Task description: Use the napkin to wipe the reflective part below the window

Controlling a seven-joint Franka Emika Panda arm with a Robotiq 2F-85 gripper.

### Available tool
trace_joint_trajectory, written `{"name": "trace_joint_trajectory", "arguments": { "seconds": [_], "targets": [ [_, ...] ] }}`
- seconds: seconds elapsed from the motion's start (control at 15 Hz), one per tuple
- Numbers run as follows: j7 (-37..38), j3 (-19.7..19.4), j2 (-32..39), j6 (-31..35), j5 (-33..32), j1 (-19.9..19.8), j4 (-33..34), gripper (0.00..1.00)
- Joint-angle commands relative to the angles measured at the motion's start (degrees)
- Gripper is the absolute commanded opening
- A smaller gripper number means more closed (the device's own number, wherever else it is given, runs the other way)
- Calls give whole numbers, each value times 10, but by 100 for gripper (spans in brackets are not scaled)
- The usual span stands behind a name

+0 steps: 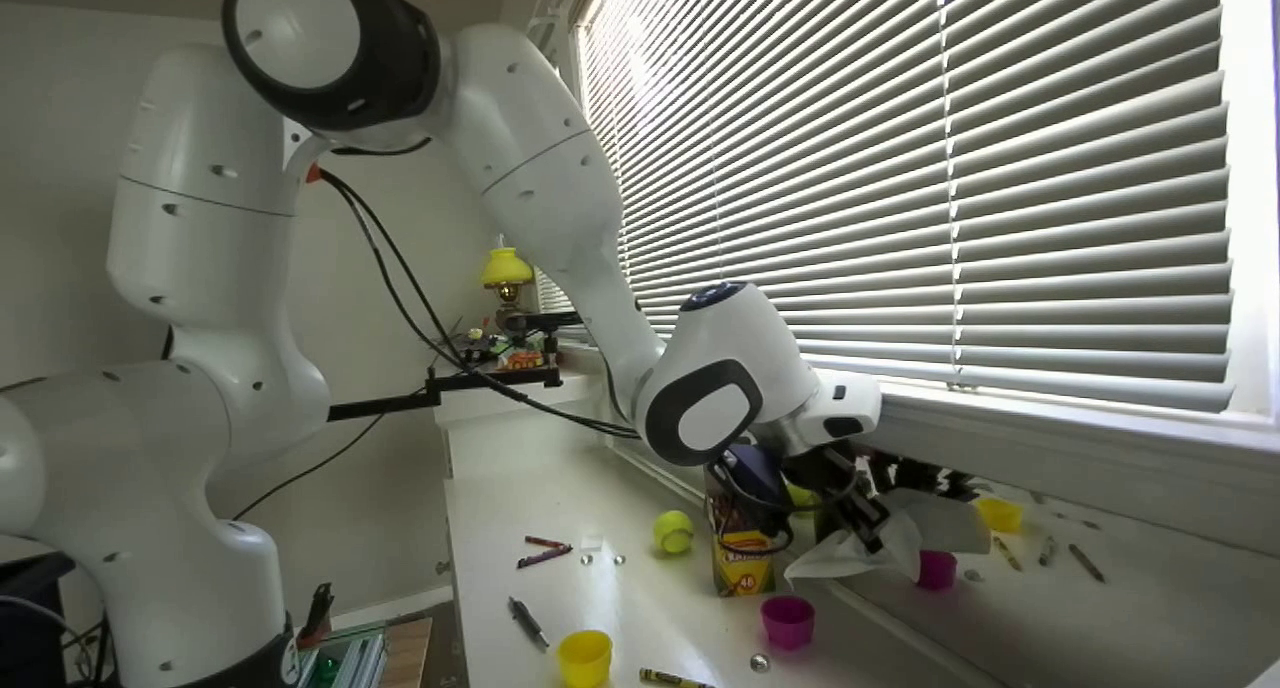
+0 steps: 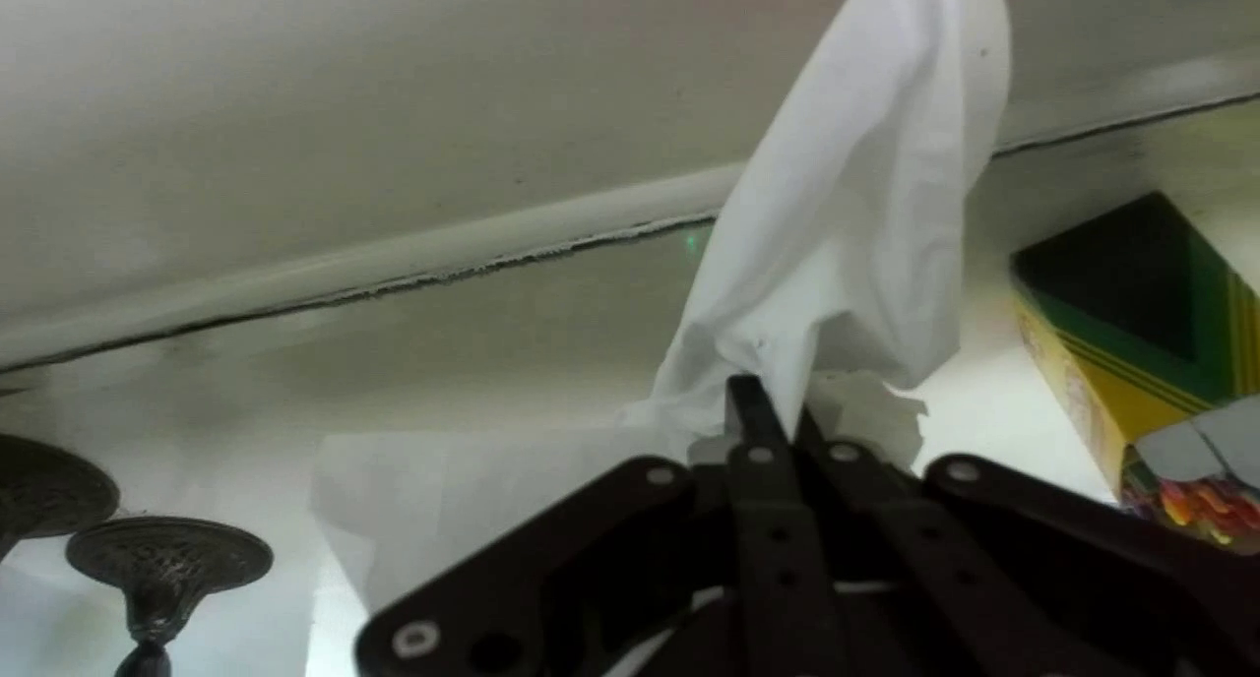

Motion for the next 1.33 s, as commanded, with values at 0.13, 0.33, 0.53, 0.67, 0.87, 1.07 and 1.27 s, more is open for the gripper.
{"name": "trace_joint_trajectory", "arguments": {
  "seconds": [0.13, 0.33, 0.53, 0.67, 0.87, 1.07, 1.27],
  "targets": [
    [-14, 46, -71, 4, -9, 12, -52, 0],
    [-12, 45, -103, -9, -6, 33, -61, 0],
    [-18, 42, -120, -30, -5, 22, -52, 0],
    [-26, 30, -122, -52, -8, 7, -44, 0],
    [-50, 10, -110, -83, -12, -16, -29, 0],
    [-92, 4, -78, -100, -4, -45, -5, 0],
    [-118, 14, -46, -108, 1, -60, 23, 0]
  ]
}}
